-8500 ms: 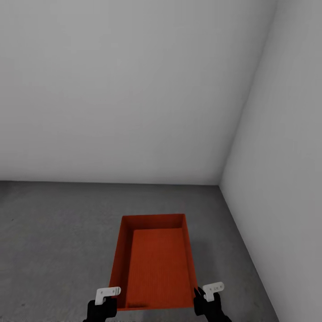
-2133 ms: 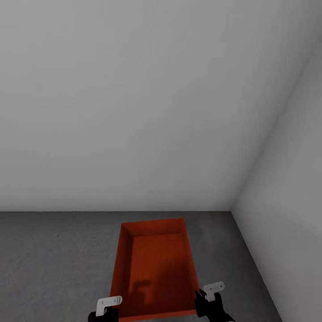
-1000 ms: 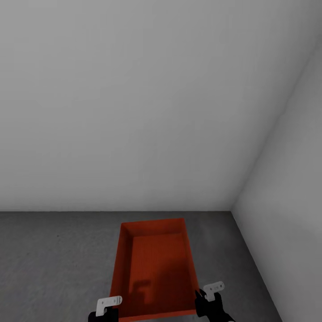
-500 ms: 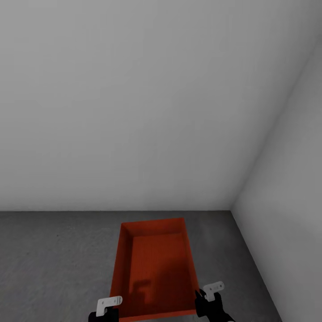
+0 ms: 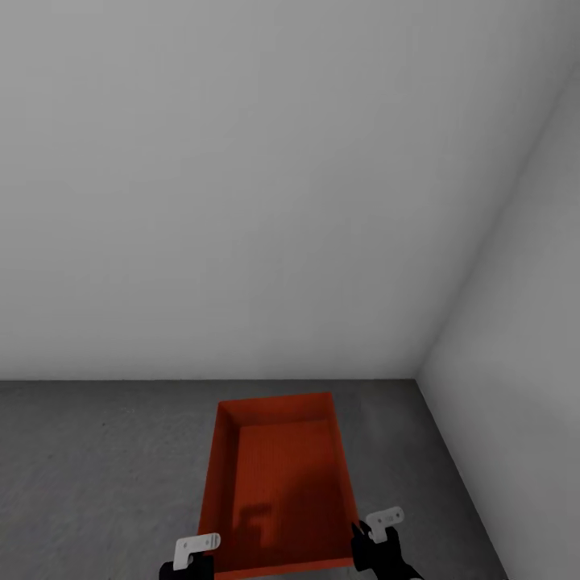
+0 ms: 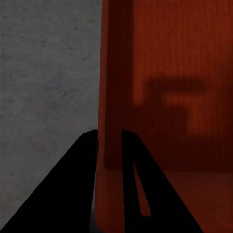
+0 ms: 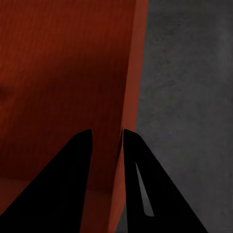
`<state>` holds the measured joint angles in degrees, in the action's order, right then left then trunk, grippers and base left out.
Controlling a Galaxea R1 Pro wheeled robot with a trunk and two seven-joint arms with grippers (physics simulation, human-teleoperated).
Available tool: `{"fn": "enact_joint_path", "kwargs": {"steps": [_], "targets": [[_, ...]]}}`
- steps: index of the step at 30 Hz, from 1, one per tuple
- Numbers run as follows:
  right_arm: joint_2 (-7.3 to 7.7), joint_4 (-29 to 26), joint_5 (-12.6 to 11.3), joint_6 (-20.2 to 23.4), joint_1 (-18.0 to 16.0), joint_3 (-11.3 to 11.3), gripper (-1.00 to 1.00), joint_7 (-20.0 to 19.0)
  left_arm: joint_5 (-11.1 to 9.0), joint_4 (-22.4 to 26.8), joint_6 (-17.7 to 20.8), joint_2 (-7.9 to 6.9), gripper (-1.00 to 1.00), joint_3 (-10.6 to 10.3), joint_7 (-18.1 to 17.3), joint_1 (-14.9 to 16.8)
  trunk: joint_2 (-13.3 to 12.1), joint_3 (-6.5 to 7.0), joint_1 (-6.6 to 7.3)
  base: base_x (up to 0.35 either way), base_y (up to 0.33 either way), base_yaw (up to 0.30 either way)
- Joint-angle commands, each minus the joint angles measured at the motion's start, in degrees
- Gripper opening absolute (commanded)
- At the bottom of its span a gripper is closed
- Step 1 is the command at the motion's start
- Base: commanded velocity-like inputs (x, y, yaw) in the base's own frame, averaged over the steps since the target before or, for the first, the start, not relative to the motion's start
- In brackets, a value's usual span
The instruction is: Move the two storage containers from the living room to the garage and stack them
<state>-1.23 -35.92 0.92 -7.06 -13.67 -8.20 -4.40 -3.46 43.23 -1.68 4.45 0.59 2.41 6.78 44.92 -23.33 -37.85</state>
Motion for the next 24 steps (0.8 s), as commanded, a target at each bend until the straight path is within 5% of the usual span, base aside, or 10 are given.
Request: {"fn": "enact_joint_path", "kwargs": {"steps": [1, 24], "targets": [[-3.46, -0.1, -0.5, -3.9, 0.0, 0.7, -1.00, -0.8, -0.6, -0.2, -0.2, 0.56, -1.00, 0.4, -0.6, 0.0, 0.0, -0.06, 0.00, 0.000, 0.000, 0.000], [-3.43, 0.1, -0.8, -3.8, 0.0, 1.0, -1.00, -0.6, -0.5, -0.2, -0.2, 0.56, -1.00, 0.4, -0.5, 0.0, 0.0, -1.29, 0.00, 0.000, 0.000, 0.000]]}}
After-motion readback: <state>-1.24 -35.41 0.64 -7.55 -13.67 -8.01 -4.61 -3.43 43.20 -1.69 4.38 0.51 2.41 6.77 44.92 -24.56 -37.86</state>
